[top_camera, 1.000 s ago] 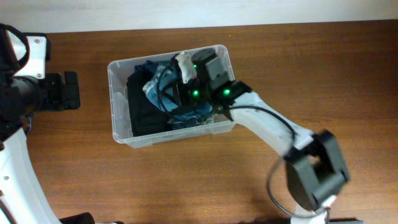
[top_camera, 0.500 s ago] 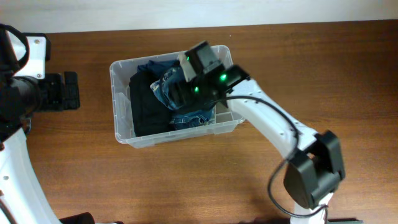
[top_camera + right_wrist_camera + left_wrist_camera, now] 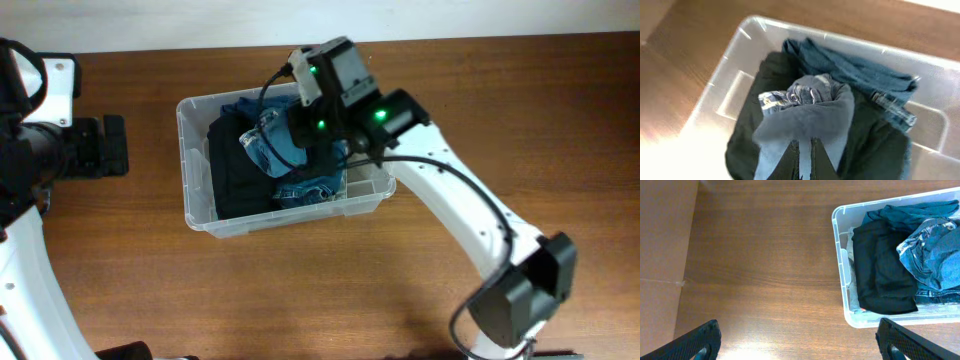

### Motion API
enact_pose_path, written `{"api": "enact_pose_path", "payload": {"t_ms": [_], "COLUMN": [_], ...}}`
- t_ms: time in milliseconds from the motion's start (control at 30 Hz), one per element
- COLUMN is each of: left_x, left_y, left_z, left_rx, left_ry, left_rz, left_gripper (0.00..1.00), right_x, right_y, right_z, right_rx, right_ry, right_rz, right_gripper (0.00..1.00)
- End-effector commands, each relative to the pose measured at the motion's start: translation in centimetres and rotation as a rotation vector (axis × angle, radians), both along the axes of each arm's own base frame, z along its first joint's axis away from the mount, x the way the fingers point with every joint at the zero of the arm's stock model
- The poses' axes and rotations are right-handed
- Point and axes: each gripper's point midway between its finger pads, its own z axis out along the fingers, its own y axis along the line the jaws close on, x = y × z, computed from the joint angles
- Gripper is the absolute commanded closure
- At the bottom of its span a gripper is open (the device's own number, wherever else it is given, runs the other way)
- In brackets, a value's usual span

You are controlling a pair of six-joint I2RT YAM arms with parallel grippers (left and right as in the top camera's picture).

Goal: Pack container

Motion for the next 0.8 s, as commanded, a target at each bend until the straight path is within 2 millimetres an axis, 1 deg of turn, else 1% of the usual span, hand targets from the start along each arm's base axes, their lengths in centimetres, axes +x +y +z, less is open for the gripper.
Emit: {"api": "enact_pose_path", "payload": {"t_ms": [0,33,67,100,133,233,267,300,333,367,400,433,467,500,533,567,633,667,700,733,767], "left_x": [-0.3,-0.3,-0.3,-0.3,-0.3,-0.3,-0.3,-0.3,-0.3,-0.3,-0.3,-0.3,-0.3,-0.3,-0.3,-0.3,-0.3,-0.3,-0.3,-0.3,-0.3], "left_y": [0.1,0.1,0.1,0.1,0.1,0.1,0.1,0.1,0.1,0.1,0.1,0.1,0.1,0.1,0.1,0.1,0.1,0.1,0.1,0.1,0.1], "left_z": [0.4,0.4,0.4,0.3,0.3,0.4,0.3,0.4,0.3,0.4,0.4,0.4,0.4,0.4,0.4,0.4,0.4,0.4,0.4,0.4,0.4], "left_rx": [-0.003,-0.003,-0.003,-0.004,-0.004,-0.004,-0.004,-0.004,-0.004,-0.004,-0.003,-0.003,-0.003,-0.004,-0.004,-0.004,-0.003,-0.004,-0.003,-0.004,-0.003], "left_ry": [-0.014,-0.014,-0.014,-0.014,-0.014,-0.015,-0.014,-0.014,-0.014,-0.014,-0.014,-0.014,-0.014,-0.014,-0.014,-0.015,-0.014,-0.014,-0.014,-0.014,-0.014], "left_rz": [0.011,0.011,0.011,0.011,0.011,0.012,0.011,0.012,0.011,0.012,0.011,0.011,0.011,0.012,0.012,0.011,0.011,0.012,0.011,0.012,0.011], "left_gripper": [0.0,0.0,0.0,0.0,0.0,0.0,0.0,0.0,0.0,0.0,0.0,0.0,0.0,0.0,0.0,0.0,0.0,0.0,0.0,0.0,0.0], "right_x": [0.2,0.1,0.1,0.0,-0.2,-1.6,-2.1,-2.5,-2.7,-2.6,-2.4,-2.4,-2.3,-2.1,-2.0,-1.7,-1.6,-1.7,-1.8,-2.1,-2.3], "right_y": [1.9,2.2,2.3,2.4,2.3,1.9,1.7,1.5,1.4,1.4,1.5,1.6,1.6,1.7,1.7,1.8,1.8,1.8,1.7,1.4,1.1], "right_z": [-6.9,-8.7,-11.4,-13.0,-15.5,-20.5,-21.6,-22.4,-22.6,-22.1,-20.9,-19.8,-18.5,-16.1,-14.7,-10.3,-6.0,-4.3,-2.9,-0.3,0.9], "right_rx": [-0.078,-0.093,-0.123,-0.141,-0.171,-0.229,-0.241,-0.253,-0.26,-0.256,-0.246,-0.239,-0.232,-0.22,-0.213,-0.187,-0.151,-0.135,-0.121,-0.092,-0.078], "right_ry": [0.11,0.146,0.191,0.218,0.263,0.384,0.416,0.438,0.448,0.442,0.426,0.416,0.405,0.374,0.353,0.28,0.204,0.175,0.152,0.109,0.087], "right_rz": [0.02,0.014,0.016,0.016,0.017,0.027,0.031,0.032,0.032,0.032,0.033,0.033,0.033,0.039,0.046,0.066,0.082,0.086,0.085,0.084,0.082], "right_gripper": [0.96,0.96,0.96,0.96,0.96,0.96,0.96,0.96,0.96,0.95,0.83,0.66,0.52,0.43,0.4,0.28,0.09,0.04,0.01,0.02,0.02]}}
